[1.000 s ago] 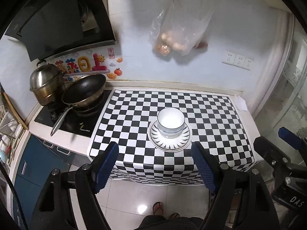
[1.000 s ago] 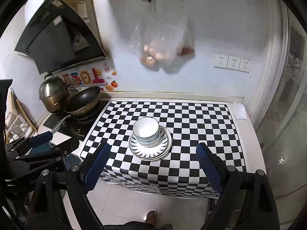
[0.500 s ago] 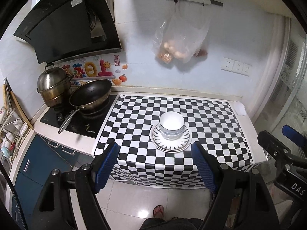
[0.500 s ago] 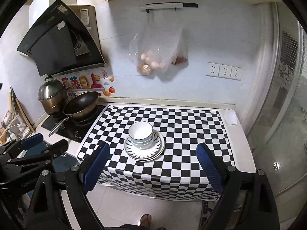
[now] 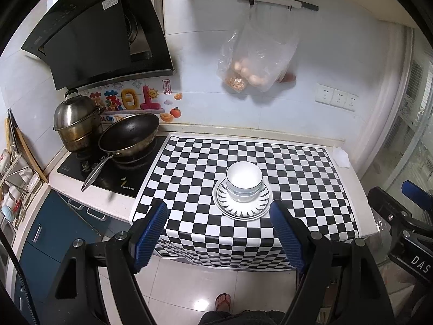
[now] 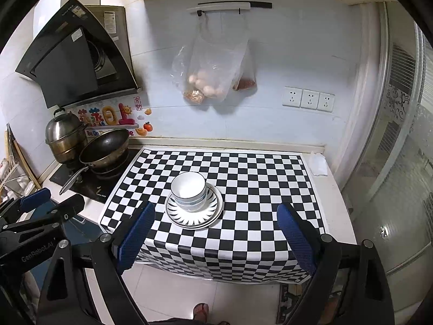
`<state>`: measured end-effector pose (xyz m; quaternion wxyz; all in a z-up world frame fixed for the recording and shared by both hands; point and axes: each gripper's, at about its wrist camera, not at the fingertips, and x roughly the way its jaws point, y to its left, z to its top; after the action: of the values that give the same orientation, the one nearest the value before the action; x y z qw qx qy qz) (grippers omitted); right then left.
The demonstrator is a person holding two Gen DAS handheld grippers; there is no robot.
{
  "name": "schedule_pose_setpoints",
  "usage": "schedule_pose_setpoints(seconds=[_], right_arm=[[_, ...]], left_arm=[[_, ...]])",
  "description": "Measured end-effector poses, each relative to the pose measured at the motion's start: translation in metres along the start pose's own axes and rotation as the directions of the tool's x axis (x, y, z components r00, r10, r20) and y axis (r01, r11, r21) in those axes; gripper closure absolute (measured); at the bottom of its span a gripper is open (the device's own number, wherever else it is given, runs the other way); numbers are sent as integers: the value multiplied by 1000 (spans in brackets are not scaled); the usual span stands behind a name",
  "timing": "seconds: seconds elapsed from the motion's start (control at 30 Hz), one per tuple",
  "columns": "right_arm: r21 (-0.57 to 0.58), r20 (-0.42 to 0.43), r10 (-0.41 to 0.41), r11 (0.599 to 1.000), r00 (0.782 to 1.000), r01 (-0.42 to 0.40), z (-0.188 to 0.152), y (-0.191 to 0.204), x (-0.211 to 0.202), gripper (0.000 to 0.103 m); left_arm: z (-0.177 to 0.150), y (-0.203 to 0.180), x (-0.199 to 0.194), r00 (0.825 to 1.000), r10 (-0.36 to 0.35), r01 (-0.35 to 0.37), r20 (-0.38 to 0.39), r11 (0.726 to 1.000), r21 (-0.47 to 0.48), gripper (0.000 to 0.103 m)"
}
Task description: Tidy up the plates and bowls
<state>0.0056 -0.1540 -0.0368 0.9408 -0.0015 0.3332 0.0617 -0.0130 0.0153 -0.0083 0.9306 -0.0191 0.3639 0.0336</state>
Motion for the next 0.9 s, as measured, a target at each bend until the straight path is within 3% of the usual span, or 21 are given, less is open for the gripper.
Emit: schedule_pose_setpoints(seconds=[0.9], right_arm=[[-3,-17,2,1000,1000,-2,0,-1,11,9]], left_arm=[[0,-1,3,1000,13,-13,-12,1000,-3,26]])
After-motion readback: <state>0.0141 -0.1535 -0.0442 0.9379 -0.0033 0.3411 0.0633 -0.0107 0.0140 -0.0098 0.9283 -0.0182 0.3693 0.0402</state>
